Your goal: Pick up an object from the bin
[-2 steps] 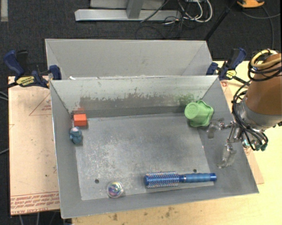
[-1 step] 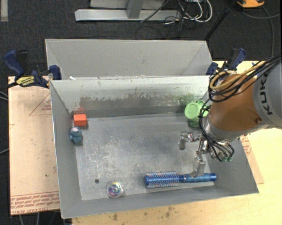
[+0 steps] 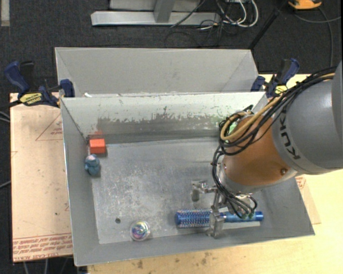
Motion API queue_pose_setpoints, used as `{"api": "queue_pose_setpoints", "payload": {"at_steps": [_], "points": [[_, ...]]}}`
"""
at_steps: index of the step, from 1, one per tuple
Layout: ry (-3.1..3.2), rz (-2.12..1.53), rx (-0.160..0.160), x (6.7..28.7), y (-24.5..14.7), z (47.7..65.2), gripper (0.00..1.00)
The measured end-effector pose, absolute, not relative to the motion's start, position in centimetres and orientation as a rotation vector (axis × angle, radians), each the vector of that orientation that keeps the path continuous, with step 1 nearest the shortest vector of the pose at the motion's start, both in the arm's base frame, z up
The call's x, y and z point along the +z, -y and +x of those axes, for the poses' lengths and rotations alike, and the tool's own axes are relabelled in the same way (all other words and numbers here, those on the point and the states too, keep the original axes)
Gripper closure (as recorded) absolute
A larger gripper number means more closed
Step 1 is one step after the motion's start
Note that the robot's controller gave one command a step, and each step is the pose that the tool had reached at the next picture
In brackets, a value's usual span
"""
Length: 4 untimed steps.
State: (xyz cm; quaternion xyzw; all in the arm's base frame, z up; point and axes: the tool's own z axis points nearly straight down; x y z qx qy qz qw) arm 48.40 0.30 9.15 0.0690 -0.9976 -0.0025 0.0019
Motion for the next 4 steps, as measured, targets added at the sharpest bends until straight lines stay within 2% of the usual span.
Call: {"api": "queue_pose_setpoints", "payload": {"at_steps": [1,2,3,4], "points": [[3.133,0.206,-0.001,9.3,0.2,48.5,1.0],[3.017,0.899,0.001,7.1,-3.1,49.9,1.0],[2.853,1.336,0.004,7.2,2.1,51.3,1.0],[2.32,2.125,0.002,24.1,0.7,50.8,1.0]]}}
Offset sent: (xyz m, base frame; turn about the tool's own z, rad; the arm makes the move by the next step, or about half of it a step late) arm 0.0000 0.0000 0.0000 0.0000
